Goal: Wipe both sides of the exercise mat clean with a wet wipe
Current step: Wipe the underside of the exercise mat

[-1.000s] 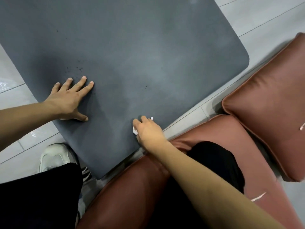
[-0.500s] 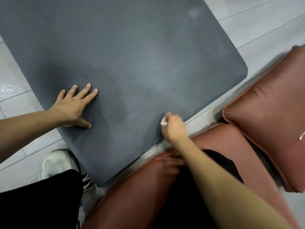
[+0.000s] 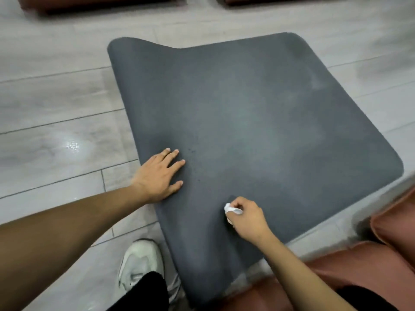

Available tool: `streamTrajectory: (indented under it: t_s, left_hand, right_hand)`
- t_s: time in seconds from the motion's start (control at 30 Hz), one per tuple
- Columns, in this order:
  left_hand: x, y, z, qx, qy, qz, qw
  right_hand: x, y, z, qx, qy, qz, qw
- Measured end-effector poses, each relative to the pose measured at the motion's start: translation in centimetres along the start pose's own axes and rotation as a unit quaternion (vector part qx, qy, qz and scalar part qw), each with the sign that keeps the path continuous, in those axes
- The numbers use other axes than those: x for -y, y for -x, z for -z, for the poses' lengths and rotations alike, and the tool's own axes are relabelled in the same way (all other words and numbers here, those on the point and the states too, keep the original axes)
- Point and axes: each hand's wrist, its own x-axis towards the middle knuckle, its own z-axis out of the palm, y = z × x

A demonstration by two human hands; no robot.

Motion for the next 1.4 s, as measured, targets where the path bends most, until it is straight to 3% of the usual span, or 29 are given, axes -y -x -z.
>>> streamTrajectory:
  t_s: [0.17, 0.47, 0.63, 0.83, 0.9, 0.97, 1.03, 1.07, 1.17, 1.27, 1.33, 1.4]
  left_hand:
    - [4.5, -3.3, 1.4, -0.059, -0.009, 0.093, 0.994]
    - [15.6, -14.3, 5.3, -0.131, 0.131, 0.251, 0.95]
    - [21.8, -18.9, 4.0, -0.142, 0.166, 0.303, 0.927]
    - [22.4, -19.7, 0.0, -0.194, 0.149, 0.304, 0.921]
    - [22.5, -19.9, 0.0, -0.192, 0.144, 0.301, 0.923]
    - [22.4, -19.9, 0.0, -0.197, 0.144, 0.304, 0.921]
    - [22.3, -20.1, -0.1, -0.202, 0.148, 0.301, 0.92]
    - [22.4, -20.1, -0.2, -0.204, 0.149, 0.299, 0.92]
    - [22.6, -20.1, -0.5, -0.207, 0.151, 0.301, 0.919]
    - [22.7, -20.3, -0.8, -0.2, 0.142, 0.306, 0.92]
    - [22.7, -20.4, -0.8, -0.206, 0.144, 0.304, 0.919]
    - [22.7, -20.3, -0.7, -0.218, 0.146, 0.299, 0.918]
  right_hand:
    - [6.3, -6.3, 1.4, -0.07, -0.043, 0.051, 0.995]
    - [20.8, -19.0, 1.6, -0.11, -0.034, 0.162, 0.98]
    - [28.5, -27.7, 1.3, -0.168, 0.052, 0.263, 0.948]
    - [36.7, -36.1, -0.1, -0.243, 0.057, 0.383, 0.889]
    - [37.5, -38.6, -1.3, -0.283, 0.05, 0.365, 0.886]
    - [38.0, -40.0, -3.2, -0.298, 0.023, 0.274, 0.914]
    - [39.2, -40.3, -6.0, -0.29, 0.0, 0.229, 0.929]
    - [40.3, -40.0, -7.7, -0.267, -0.009, 0.258, 0.928]
    - [44.9, -37.8, -13.1, -0.11, -0.024, 0.421, 0.9]
    - [47.9, -36.8, -16.7, 0.017, 0.03, 0.532, 0.846]
    - [48.3, -37.2, -16.6, 0.024, 0.108, 0.594, 0.797]
    - [47.1, -38.9, -14.4, -0.028, 0.137, 0.622, 0.77]
